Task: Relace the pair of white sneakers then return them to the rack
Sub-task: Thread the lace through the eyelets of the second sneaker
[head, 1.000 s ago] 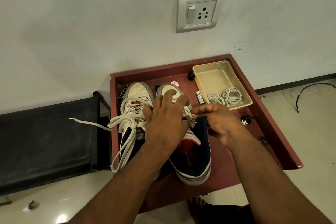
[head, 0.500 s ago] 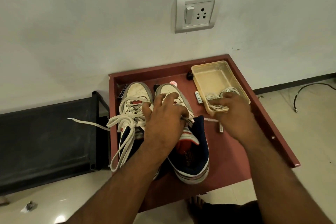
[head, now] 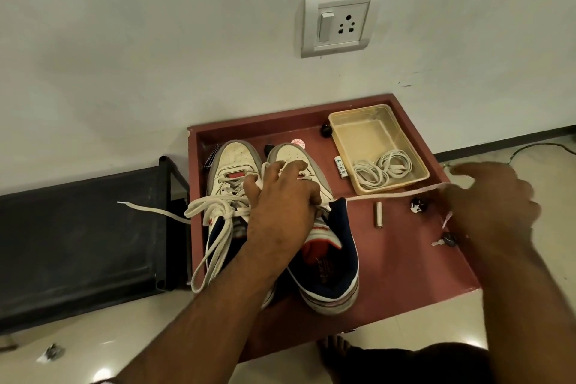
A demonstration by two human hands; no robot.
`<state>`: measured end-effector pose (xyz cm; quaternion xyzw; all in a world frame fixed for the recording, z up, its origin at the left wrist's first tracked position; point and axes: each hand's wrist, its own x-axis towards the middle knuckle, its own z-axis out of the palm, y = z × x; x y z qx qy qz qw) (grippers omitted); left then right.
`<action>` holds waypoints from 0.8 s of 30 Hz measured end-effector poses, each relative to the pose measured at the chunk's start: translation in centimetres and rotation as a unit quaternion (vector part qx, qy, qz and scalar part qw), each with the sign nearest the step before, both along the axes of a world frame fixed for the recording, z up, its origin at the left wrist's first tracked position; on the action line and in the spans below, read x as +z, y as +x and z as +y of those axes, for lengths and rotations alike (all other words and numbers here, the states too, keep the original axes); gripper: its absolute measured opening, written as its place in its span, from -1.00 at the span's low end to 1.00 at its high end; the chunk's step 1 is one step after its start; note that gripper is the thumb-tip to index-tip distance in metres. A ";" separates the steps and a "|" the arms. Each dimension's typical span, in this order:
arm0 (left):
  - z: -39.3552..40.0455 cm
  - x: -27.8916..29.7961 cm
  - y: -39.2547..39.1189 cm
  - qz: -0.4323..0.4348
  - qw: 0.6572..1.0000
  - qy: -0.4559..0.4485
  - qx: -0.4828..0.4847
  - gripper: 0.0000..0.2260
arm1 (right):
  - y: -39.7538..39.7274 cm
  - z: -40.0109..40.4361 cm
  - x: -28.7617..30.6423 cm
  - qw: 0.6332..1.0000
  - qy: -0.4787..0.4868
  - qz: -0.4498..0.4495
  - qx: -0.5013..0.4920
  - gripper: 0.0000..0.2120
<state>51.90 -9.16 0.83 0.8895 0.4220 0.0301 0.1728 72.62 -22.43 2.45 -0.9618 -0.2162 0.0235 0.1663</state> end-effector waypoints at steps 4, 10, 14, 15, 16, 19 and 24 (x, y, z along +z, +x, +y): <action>0.0 -0.1 0.0 0.005 1.000 0.000 0.000 -0.87 | -5.2 4.7 -1.2 0.941 -0.006 0.170 0.292 -0.69; 0.1 -0.1 -0.2 -0.003 1.000 -0.006 0.010 -0.90 | -2.9 4.4 -2.2 0.972 -0.037 0.082 0.218 -0.91; 0.1 -0.1 -0.2 -0.001 1.000 -0.001 0.003 -0.90 | 1.3 0.2 -0.6 0.998 -0.012 -0.018 -0.055 -0.80; 0.1 -0.1 -0.2 -0.001 1.000 0.002 0.003 -0.90 | 0.9 0.4 -0.7 0.999 -0.009 -0.009 -0.036 -0.78; 0.1 -0.2 -0.1 -0.003 1.000 0.004 0.003 -0.90 | 0.0 1.1 -0.8 1.000 -0.010 0.009 0.026 -0.72; 0.0 -0.4 -0.1 -0.008 1.000 0.004 0.009 -0.91 | -4.2 4.3 -1.4 0.960 -0.033 0.101 0.259 -0.54; 0.1 -0.4 -0.3 -0.008 1.000 -0.002 0.021 -0.89 | -4.8 5.7 -3.1 0.929 -0.070 0.165 0.323 -0.80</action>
